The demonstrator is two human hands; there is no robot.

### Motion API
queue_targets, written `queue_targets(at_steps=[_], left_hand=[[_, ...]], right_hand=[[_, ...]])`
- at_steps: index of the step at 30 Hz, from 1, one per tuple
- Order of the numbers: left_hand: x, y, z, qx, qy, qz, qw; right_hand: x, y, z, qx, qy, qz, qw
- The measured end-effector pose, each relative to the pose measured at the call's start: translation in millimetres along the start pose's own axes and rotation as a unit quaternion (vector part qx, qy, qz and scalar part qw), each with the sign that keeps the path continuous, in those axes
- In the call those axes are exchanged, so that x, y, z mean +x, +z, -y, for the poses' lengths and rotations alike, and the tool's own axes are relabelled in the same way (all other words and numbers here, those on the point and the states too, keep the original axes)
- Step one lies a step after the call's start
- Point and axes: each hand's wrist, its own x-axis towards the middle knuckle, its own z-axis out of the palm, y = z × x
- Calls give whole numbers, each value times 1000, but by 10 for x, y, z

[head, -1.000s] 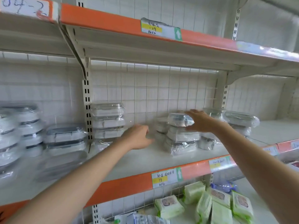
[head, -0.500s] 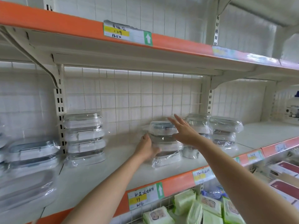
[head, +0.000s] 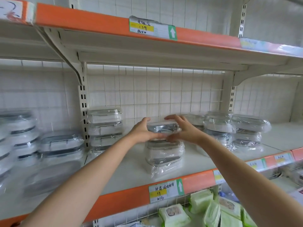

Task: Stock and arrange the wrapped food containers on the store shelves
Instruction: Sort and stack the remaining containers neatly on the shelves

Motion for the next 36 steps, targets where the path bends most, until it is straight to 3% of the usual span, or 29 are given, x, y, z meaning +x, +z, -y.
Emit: queue_targets(at_steps=[4, 6, 9, 14, 17, 20, 23, 28, 33, 36], left_hand=[[-158, -344, 136, -23, -4, -47, 999], [-309, -558, 264, -50, -21, -61, 997], [-602, -767, 480, -40, -37, -55, 997], [-968, -989, 751, 0, -42, -53, 998], [-1147, -1191, 855, 28, -57, -56, 996], [-1326, -1431, 959, 40, -70, -100, 992], [-1511, -1658, 1060, 35, -87, -126, 988], [-1811, -1749, 1224, 91, -92, -16, 991], [-1864, -1835, 1292, 142, -58, 6, 988], [-1891, -1889, 1302, 144, -55, 35, 987]], right_hand=[[-92, -8, -26, 97, 60, 52, 992], [-159, 82, -64, 14, 46, 103, 994], [-161, 237, -112, -202, 1, 123, 972], [-20, 292, -5, -324, 88, 82, 939], [29, 330, 57, -301, 115, 37, 946], [81, 423, 242, -278, 51, -18, 959], [126, 638, 522, -207, -16, 7, 978], [113, 925, 598, -337, -28, 134, 931], [59, 804, 497, -372, 34, 107, 922], [24, 817, 543, -332, 24, 72, 940]])
